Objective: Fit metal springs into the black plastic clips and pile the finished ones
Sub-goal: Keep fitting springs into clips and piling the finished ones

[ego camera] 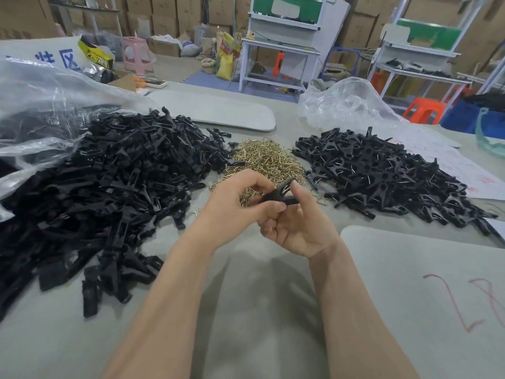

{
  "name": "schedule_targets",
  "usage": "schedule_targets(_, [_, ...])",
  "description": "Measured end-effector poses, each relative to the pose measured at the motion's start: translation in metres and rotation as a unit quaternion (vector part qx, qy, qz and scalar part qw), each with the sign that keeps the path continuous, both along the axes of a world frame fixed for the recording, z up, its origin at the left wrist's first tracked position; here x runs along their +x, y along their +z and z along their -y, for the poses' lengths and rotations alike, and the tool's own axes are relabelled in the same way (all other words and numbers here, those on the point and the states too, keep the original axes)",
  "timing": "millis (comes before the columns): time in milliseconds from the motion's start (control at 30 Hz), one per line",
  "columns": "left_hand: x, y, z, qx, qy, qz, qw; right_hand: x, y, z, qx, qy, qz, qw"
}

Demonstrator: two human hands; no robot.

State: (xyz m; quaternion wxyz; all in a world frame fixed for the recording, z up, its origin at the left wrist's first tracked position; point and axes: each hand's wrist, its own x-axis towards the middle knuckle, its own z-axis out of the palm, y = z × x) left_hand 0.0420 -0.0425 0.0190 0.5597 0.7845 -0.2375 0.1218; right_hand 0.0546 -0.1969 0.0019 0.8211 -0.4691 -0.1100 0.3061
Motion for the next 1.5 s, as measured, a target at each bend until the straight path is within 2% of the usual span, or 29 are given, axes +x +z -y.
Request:
schedule_targets(233, [0.0,0.001,0.001,0.002,-0.024,0.005,1.0,0.001,-0.009,-0.007,0.071,-0.04,-0.002,0.997])
schedule_targets(733, [-0.003,0.0,0.006,-0.065,-0.059,-0.041,0.995,-0.002,-0.01,-0.009,0.083,-0.055,0.013,0.995])
schedule_targets(933, [0.001,-0.003,0.004,-0.088,-0.071,-0.06,0.992,-0.001,-0.013,-0.015,0.124,-0.052,-0.008,0.991])
schedule_targets(967, [0.002,-0.003,0.003,-0.091,-0.059,-0.064,0.992,-0.001,-0.012,-0.015,0.108,-0.055,-0.015,0.993])
schedule_targets(1033, [0.006,-0.008,-0.001,-0.074,0.002,-0.065,0.995,0.002,-0.007,-0.013,0.0,-0.09,-0.02,0.996])
schedule_targets(1100, [0.01,-0.013,-0.004,0.006,0.077,-0.069,0.995,0.005,-0.002,-0.008,-0.124,-0.164,-0.001,0.979])
schedule_targets(1200, [0.014,-0.022,-0.002,0.156,0.09,-0.087,0.98,0.006,0.001,-0.007,-0.316,-0.196,0.095,0.923])
schedule_targets(1267, [0.016,-0.025,0.0,0.189,0.1,-0.096,0.972,0.012,0.005,-0.007,-0.411,-0.223,0.158,0.87])
schedule_targets(1300, [0.017,-0.025,-0.001,0.168,0.126,-0.095,0.973,0.017,0.011,-0.006,-0.422,-0.284,0.179,0.842])
schedule_targets(1333, [0.018,-0.023,-0.004,0.121,0.17,-0.089,0.974,0.025,0.021,-0.002,-0.385,-0.374,0.179,0.824])
schedule_targets(1367, [0.019,-0.02,-0.007,0.05,0.224,-0.078,0.97,0.031,0.034,0.002,-0.292,-0.458,0.156,0.825])
schedule_targets(1400, [0.02,-0.016,-0.011,-0.039,0.275,-0.065,0.958,0.036,0.045,0.007,-0.172,-0.505,0.122,0.837])
schedule_targets(1433, [0.02,-0.012,-0.015,-0.137,0.318,-0.048,0.937,0.043,0.051,0.01,-0.095,-0.514,0.095,0.847])
schedule_targets(1467, [0.02,-0.01,-0.019,-0.227,0.354,-0.032,0.907,0.049,0.052,0.009,-0.096,-0.505,0.082,0.854])
schedule_targets(1500, [0.019,-0.008,-0.022,-0.301,0.383,-0.022,0.873,0.051,0.048,0.002,-0.161,-0.49,0.088,0.852])
